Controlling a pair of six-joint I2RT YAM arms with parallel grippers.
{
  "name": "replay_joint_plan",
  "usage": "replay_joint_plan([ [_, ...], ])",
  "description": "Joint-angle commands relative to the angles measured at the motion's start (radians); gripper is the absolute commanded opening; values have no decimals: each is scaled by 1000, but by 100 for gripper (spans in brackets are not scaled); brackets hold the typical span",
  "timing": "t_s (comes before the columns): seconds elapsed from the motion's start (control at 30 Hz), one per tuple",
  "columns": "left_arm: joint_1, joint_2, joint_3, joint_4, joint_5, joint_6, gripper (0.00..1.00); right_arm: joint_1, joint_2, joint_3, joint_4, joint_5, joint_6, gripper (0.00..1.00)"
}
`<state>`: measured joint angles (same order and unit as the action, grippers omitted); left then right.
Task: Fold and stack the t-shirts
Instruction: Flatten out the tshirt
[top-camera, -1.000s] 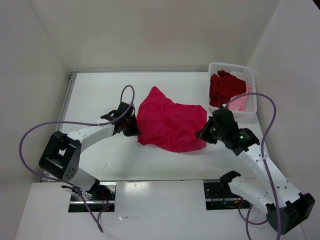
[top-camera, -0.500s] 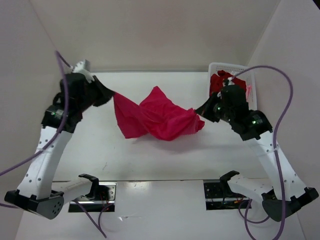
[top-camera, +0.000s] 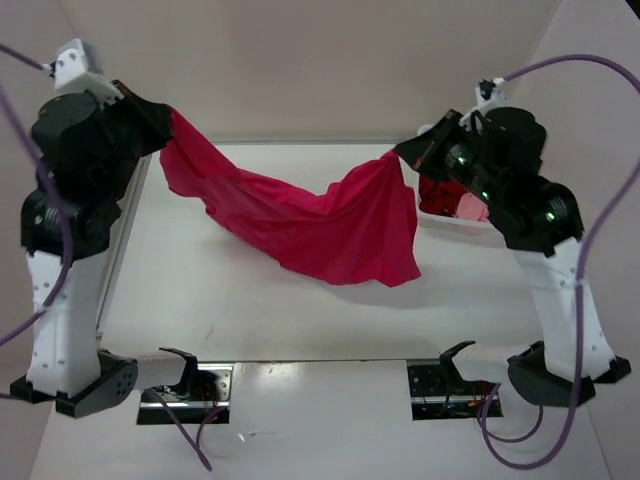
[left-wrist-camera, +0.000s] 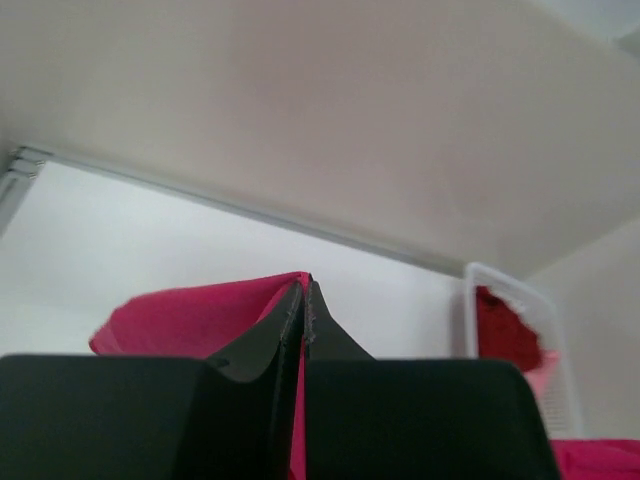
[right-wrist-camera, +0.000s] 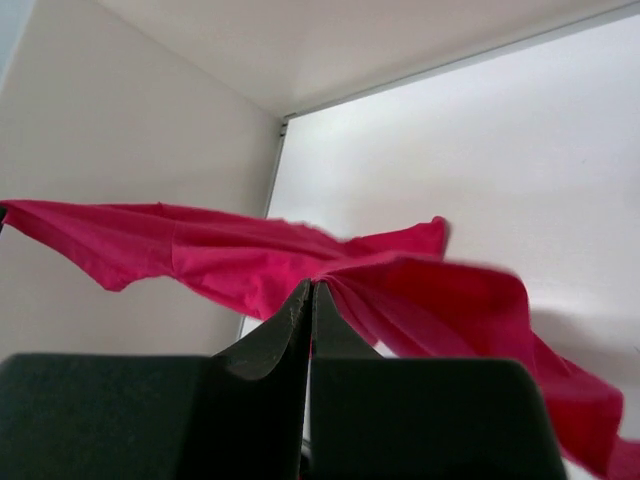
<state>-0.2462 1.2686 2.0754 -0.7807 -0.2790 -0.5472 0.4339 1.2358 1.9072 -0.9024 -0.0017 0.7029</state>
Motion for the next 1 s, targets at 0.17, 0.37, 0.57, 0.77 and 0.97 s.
replay_joint_plan([
  [0.17,184,339,34,98,140,41,4,-14,503,330,157,23,-78,0],
  [0.37,352,390,187,208,422,-109,2,-47,703,852,112,-23,-40,0],
  [0.57,361,380,313,251,425,-120,4,-67,605,718,212,-34,-26,0],
  [0.77,361,269,90,262,440,-62,4,-76,375,93,357,-14,-63,1],
  [0.97,361,-39,-427,262,434,-16,4,-98,142,-604,404,-24,15,19],
])
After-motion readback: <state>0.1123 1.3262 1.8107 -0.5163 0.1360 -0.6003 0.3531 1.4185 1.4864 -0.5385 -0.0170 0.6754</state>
